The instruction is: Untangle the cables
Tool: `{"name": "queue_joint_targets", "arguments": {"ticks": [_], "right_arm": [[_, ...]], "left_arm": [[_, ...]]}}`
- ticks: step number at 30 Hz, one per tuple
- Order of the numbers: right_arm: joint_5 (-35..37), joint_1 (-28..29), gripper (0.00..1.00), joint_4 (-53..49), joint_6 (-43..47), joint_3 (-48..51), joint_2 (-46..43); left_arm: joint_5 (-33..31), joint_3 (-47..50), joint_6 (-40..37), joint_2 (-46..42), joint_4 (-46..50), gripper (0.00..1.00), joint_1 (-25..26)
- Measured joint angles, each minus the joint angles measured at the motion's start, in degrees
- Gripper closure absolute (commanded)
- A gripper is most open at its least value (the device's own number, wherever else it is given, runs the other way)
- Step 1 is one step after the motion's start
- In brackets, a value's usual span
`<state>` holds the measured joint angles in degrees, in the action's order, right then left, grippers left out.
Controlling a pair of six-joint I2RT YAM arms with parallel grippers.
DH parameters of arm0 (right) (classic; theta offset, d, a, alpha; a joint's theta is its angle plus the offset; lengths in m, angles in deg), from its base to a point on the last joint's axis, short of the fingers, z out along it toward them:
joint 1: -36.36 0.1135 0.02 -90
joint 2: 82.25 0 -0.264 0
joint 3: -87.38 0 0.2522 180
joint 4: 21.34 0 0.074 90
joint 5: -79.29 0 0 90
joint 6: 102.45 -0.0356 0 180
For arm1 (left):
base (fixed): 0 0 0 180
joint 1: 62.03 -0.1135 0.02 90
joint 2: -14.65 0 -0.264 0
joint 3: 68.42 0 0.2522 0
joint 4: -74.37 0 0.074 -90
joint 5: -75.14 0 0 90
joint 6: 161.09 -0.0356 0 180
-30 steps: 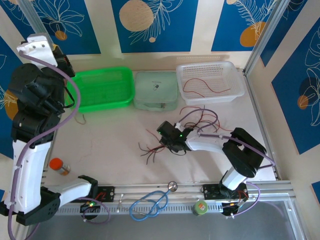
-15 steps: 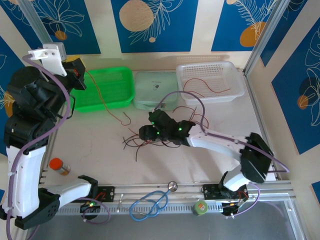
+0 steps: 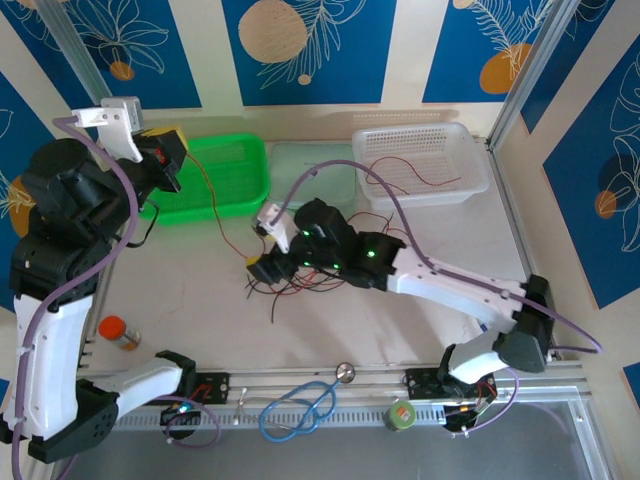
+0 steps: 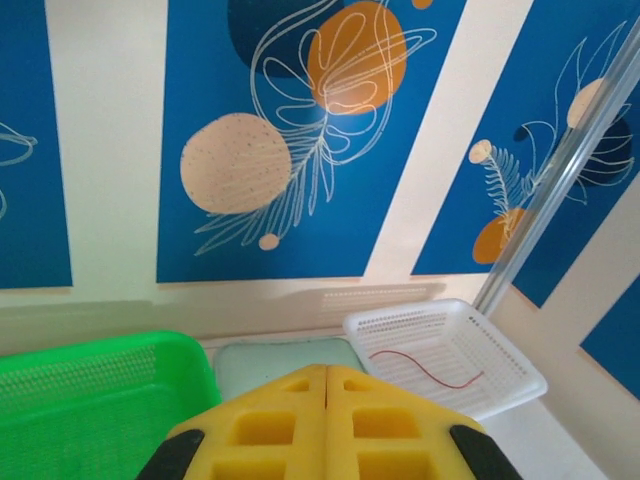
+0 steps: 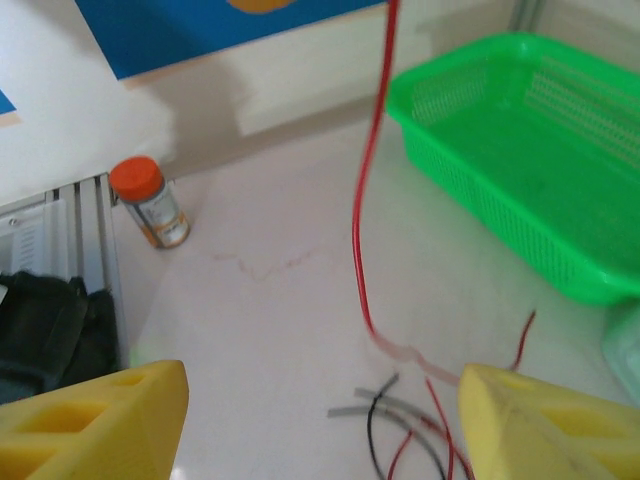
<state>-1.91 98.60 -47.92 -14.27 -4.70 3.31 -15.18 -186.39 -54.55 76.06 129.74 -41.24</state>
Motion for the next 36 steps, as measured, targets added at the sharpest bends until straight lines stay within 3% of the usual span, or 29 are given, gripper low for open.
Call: {"name": "queue_joint_targets", "arguments": {"ticks": [7,15,22,30,36], "right_arm": [[2.03,-0.72,0.39,6.47,-1.07,-10.29,12.79],[4.26,-2.36,1.0,8.52,-6.6,-14.58,16.59],[6.05,-2.93,1.0,8.31,-9.11,-13.27,14.25],[6.27,-9.33,1.0,0.9,-10.75,-15.65,7.06],[6.1,-17.7,1.0,-8.13,-10.84,-25.11,4.59]], "left_arm": [[2.51,1.09,2.12,-0.2,-0.02,1.0,0.0],[3.1,1.33,2.56,-1.14,-0.02,1.0,0.0],[1.46,2.23,2.51,-3.19,0.02,0.97,0.0],[-0.68,10.49,3.48,-7.67,0.11,0.43,0.0],[-0.11,18.82,5.14,-8.87,0.68,0.33,0.0]]}}
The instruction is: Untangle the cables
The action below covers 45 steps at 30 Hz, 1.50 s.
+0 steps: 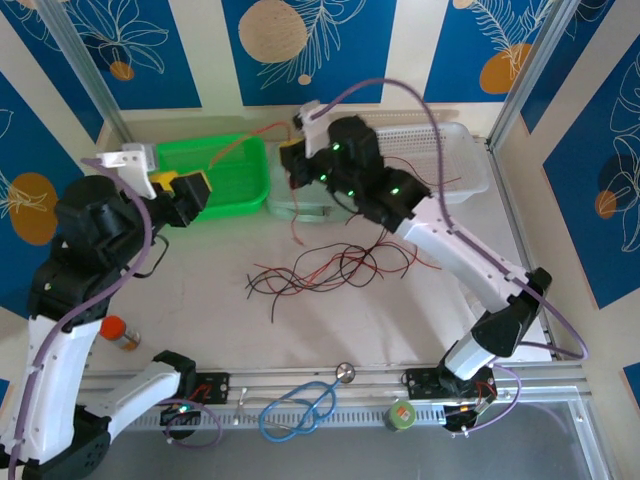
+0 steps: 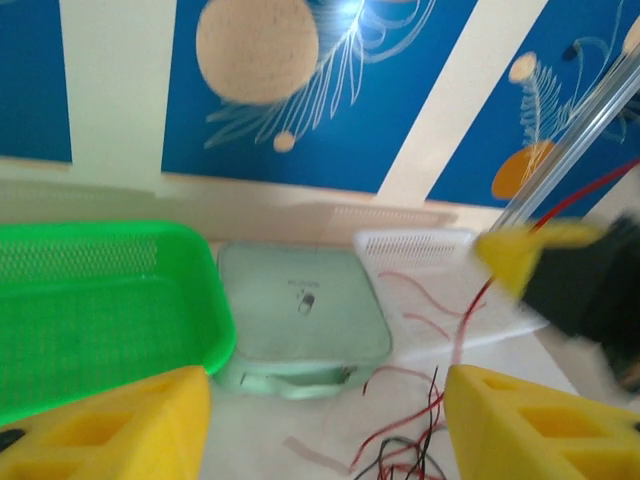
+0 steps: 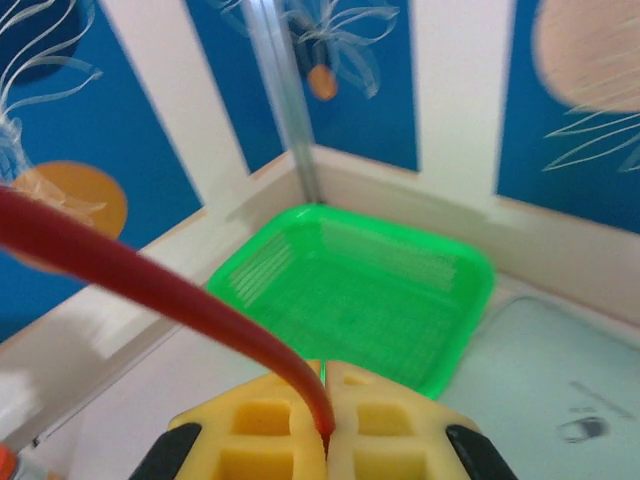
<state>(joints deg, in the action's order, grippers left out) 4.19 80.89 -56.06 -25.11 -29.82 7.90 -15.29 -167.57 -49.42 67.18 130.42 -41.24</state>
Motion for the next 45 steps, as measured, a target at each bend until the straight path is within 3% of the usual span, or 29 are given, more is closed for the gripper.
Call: {"name": "queue_joint_targets", "arguments": {"ticks": [13,22,28,40,45], "right_arm": [[-4.44,-25.07,1.0,-10.45,0.85,-22.16,1.16],[-4.17,-34.38,1.0,-10.16,4.22,-32.37,15.8],[-1.81,-35.34,1.0,-6.45,9.11,-28.63,24.92],[3.02,-37.62,1.0,4.63,22.71,-0.59,26.16],[4.02,-41.7,1.0,-4.17,24.72,-7.65,32.26]], "left_arm": [[5.55,16.44,3.48,-5.09,-1.99,0.33,0.0],[10.34,28.94,7.69,-7.93,-4.92,0.34,0.0],[10.99,29.53,8.52,-8.39,-6.1,0.34,0.0],[11.1,29.55,8.44,-6.25,-6.27,0.36,0.0],[11.1,29.11,7.93,-4.72,-4.92,0.37,0.0]]}}
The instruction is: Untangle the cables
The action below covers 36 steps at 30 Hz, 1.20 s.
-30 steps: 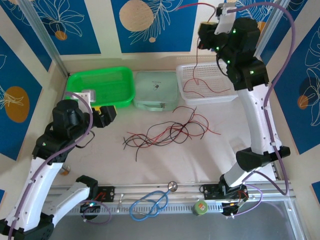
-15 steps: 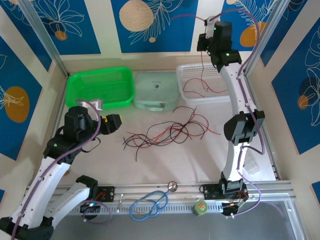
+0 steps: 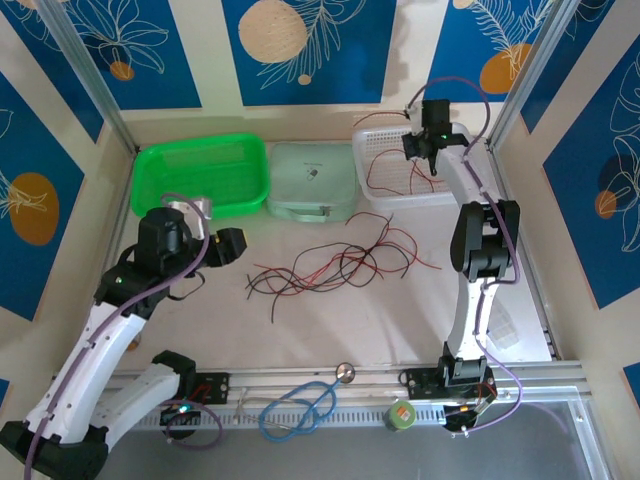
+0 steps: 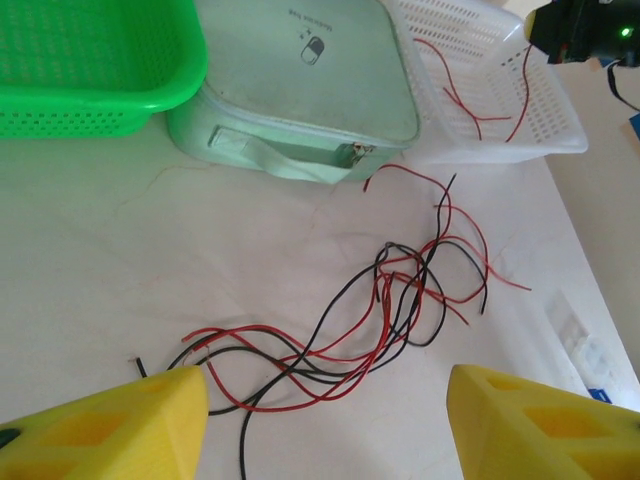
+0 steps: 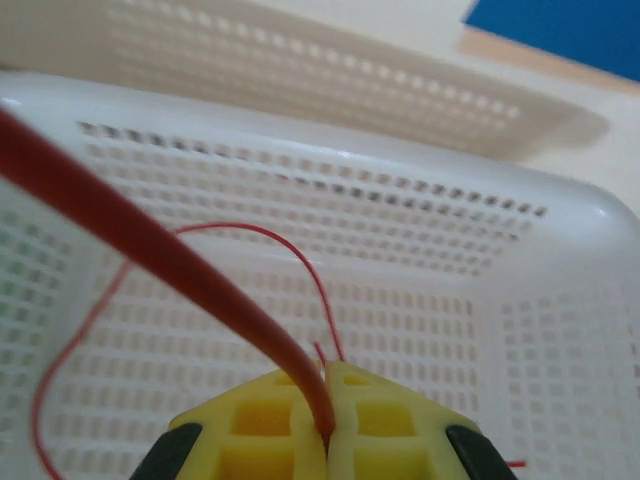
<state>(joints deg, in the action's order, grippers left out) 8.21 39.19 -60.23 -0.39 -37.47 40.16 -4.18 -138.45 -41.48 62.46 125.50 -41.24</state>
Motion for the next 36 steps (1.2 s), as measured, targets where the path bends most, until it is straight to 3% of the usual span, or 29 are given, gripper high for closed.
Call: {"name": "queue_joint_targets", "arguments": {"ticks": [8,13,22,23,26,28,32,36], "right_arm": [[-1.33,-2.84,1.0,-21.2,-1.6,-21.7,12.37],[1.2,-1.16,1.0,-29.66,-0.98,-22.64,14.25],[14.23,0.81,1.0,-35.56,5.14,-28.85,22.49],[15.23,0.81,0.93,-35.56,5.57,-29.05,23.15],[16.81,0.81,0.61,-35.47,5.95,-29.11,24.17],[16.85,0.79,0.5,-35.69,5.42,-29.51,24.28],[14.19,0.37,0.36,-35.76,3.06,-31.36,24.15],[9.94,0.02,0.32,-36.17,-0.13,-31.39,22.75]], "left_arm": [[0.07,-2.47,-0.09,1.62,2.32,0.39,0.0],[0.07,-2.67,-0.13,2.36,4.0,0.39,0.0],[0.07,-4.07,-0.52,3.06,5.35,0.4,0.11],[0.07,-4.24,-0.55,3.39,5.35,0.4,0.11],[0.07,-4.44,-0.52,4.42,5.38,0.4,0.17],[0.07,-4.55,-0.55,5.16,5.55,0.4,0.46],[0.09,-4.68,-0.52,7.1,5.55,0.4,1.29],[0.15,-5.46,-0.55,9.86,5.55,0.39,3.28]]}}
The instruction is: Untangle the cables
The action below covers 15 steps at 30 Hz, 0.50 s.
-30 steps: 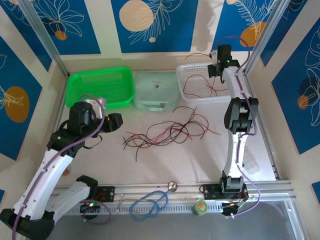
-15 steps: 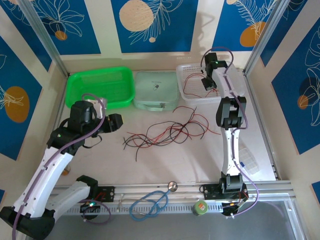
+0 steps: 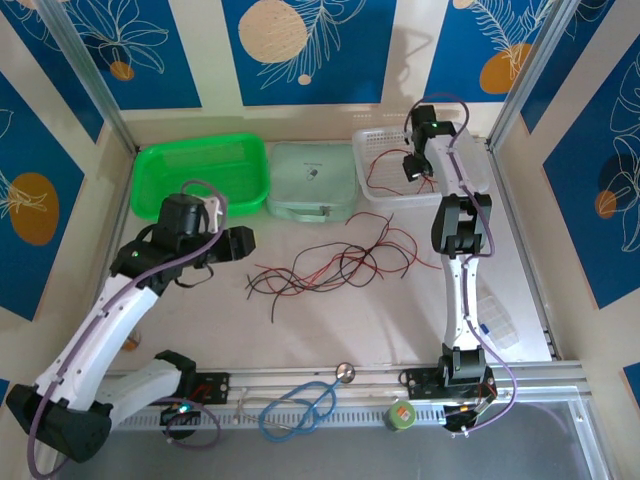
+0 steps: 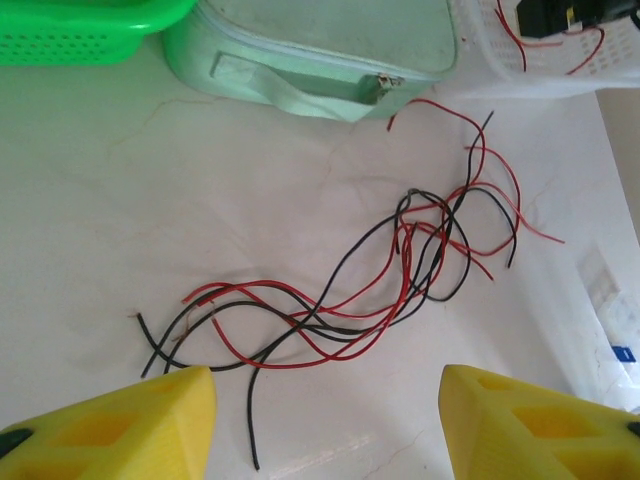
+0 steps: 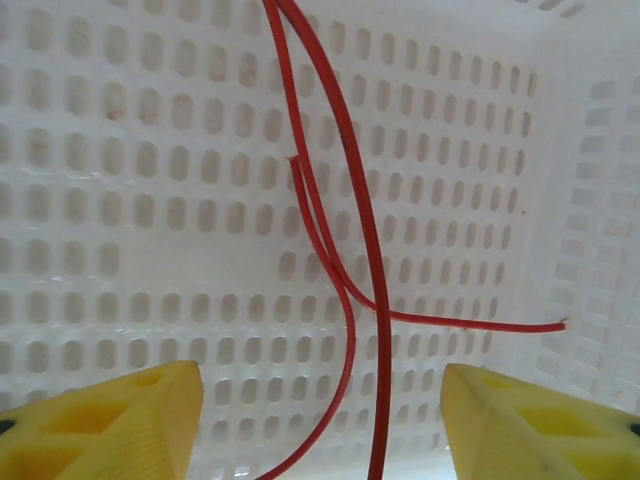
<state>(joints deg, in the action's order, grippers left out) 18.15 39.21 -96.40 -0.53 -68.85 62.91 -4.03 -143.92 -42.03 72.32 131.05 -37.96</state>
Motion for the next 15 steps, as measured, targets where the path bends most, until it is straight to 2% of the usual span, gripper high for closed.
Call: {"name": "queue_joint_targets", "arguments": {"ticks": [6,11,15], "right_arm": [[-5.03,-0.42,0.29,-1.11,-5.6,0.66,-7.26],[-8.66,-0.35,0.26,-0.48,-9.66,5.73,-19.23],[-10.36,0.44,0.25,1.09,-11.58,11.69,-28.81]], "left_arm": [[0.2,-2.64,-1.99,8.31,-0.15,0.38,5.92],[0.11,-5.99,-6.16,19.04,-0.55,0.37,11.74],[-1.22,-7.3,-8.81,26.43,-2.03,0.39,13.7]]}}
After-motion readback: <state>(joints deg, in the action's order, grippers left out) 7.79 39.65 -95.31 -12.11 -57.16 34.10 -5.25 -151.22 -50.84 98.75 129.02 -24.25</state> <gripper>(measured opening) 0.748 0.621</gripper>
